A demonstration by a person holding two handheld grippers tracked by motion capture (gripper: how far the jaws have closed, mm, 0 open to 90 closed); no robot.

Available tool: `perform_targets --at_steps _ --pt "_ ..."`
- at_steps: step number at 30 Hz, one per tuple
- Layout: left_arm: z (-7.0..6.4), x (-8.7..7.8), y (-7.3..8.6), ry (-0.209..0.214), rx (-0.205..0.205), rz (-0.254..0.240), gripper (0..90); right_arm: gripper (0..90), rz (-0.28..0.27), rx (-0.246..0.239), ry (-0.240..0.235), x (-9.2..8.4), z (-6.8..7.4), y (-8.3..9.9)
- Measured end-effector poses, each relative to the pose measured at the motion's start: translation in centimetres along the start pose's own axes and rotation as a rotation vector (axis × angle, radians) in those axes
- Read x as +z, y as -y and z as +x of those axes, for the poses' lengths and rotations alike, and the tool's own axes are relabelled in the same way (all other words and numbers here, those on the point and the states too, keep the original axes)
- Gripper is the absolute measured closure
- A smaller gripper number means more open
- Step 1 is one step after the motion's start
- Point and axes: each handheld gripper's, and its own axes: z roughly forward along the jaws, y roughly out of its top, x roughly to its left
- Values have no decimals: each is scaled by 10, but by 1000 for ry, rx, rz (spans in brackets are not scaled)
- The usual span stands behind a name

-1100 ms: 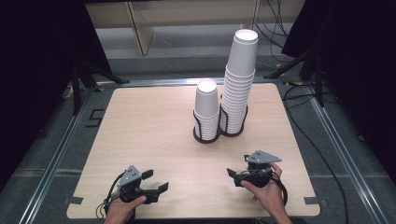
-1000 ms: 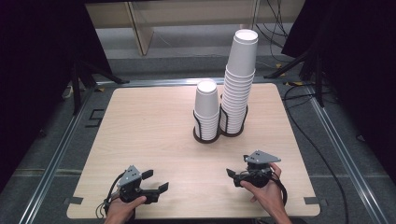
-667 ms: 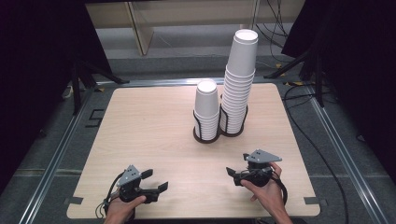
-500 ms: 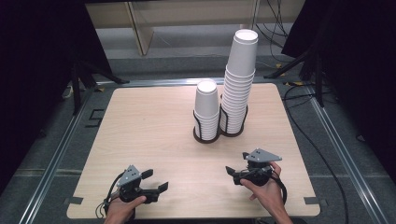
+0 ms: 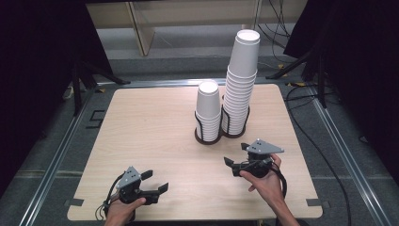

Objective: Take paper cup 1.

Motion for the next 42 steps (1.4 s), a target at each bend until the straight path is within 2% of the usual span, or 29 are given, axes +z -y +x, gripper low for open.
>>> perform_targets --at_steps 1,3,4,5,7,9,13,15,16,17,18,21,22,24,25,26,27,28,31,32,33,34,36,37,39,41,42 --pt "-1 -1 0 -13 2 8 145 158 3 -15 9 0 -1 -4" --pt "-1 -1 0 -13 8 11 145 158 -2 -16 12 2 -1 -11" --pt "-1 -1 -1 -13 15 13 145 157 -14 -17 -3 5 -1 -14" --pt "-1 0 0 -7 18 6 145 157 -6 -25 4 5 -2 -18" --pt "-1 0 0 -1 20 -2 145 157 -26 -32 -3 8 -2 -26" --pt "0 -2 -1 -15 33 18 145 157 -32 -29 -22 12 -1 -33" --pt "0 -2 -1 -12 21 12 145 156 -51 -26 -37 18 1 -47" --pt "0 -2 -1 -13 20 12 145 155 -55 -47 -18 18 -1 -54" --pt "0 -2 -1 -17 25 17 145 155 -66 -35 -33 20 -1 -57" --pt "1 -2 0 -17 29 16 145 155 -61 -24 -23 20 -1 -60" --pt "1 -2 0 -12 27 14 145 155 -71 -35 -23 21 -2 -63" --pt "1 -2 -1 -18 29 16 145 155 -68 -23 -22 22 -2 -72" --pt "0 -2 0 -19 23 15 145 155 -87 -37 -18 24 -3 -74" --pt "0 -1 0 -18 18 10 145 155 -88 -20 -24 26 -2 -80" --pt "0 -1 0 -17 20 11 145 154 -97 -40 -7 26 -2 -83" --pt "0 -1 0 -18 23 14 145 155 -114 -43 -13 29 -2 -85" --pt "0 -1 0 -8 24 6 145 155 -98 -20 -23 29 0 -88" --pt "-1 -2 0 -19 26 16 145 155 -99 -21 -17 30 0 -90" --pt "0 -1 0 -7 29 9 145 155 -107 -25 -12 34 1 -97" --pt "0 -2 0 -17 29 20 145 155 -115 -15 -23 36 1 -100" --pt "0 -2 0 -18 28 23 145 155 -124 -27 -8 37 0 -102" --pt "0 -2 0 -15 28 20 145 155 -126 -10 -14 39 1 -104" --pt "-1 -2 0 -23 30 29 145 155 -129 -11 -12 42 1 -108" --pt "0 -1 0 -10 28 12 145 155 -127 -10 -5 44 0 -111" --pt "0 -1 0 -12 26 13 145 154 -132 -11 -6 47 1 -115" --pt "0 -1 1 -11 26 13 145 154 -121 -15 15 49 0 -119" --pt "0 0 1 -11 26 14 145 154 -133 -25 18 51 0 -121"
